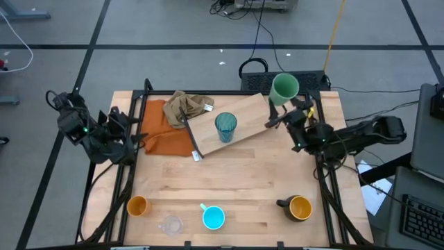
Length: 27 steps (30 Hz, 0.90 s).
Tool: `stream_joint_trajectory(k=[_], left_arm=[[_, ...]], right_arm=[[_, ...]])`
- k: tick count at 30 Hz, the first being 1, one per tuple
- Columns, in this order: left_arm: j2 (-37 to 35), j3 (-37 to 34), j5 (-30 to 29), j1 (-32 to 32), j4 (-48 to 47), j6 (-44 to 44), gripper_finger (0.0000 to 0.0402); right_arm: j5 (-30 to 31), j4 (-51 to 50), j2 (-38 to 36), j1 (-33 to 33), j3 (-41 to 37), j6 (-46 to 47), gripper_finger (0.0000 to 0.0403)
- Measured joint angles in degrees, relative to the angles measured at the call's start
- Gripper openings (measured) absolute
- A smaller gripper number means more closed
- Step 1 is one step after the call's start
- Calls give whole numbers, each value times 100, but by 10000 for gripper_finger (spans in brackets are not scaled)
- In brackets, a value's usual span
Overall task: Stack small to large cups/mugs on shelf
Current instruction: Put the green cup on the shelf
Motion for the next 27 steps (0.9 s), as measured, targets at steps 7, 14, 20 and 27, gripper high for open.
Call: stream_joint_trajectory(k=[7,14,20,27], left_arm=[[-27,0,-40,1,-3,-26,296],[-25,0,-33,2,-2,-43,296],[-25,0,18,2,-2,-59,296],[-25,0,16,1,-2,0,296]], right_arm=[[-21,-4,516,347,0,630,307],[60,70,1211,384,0,1208,307],[181,357,1669,502,-58,1665,307],[437,439,2059,587,-203,2158,307]])
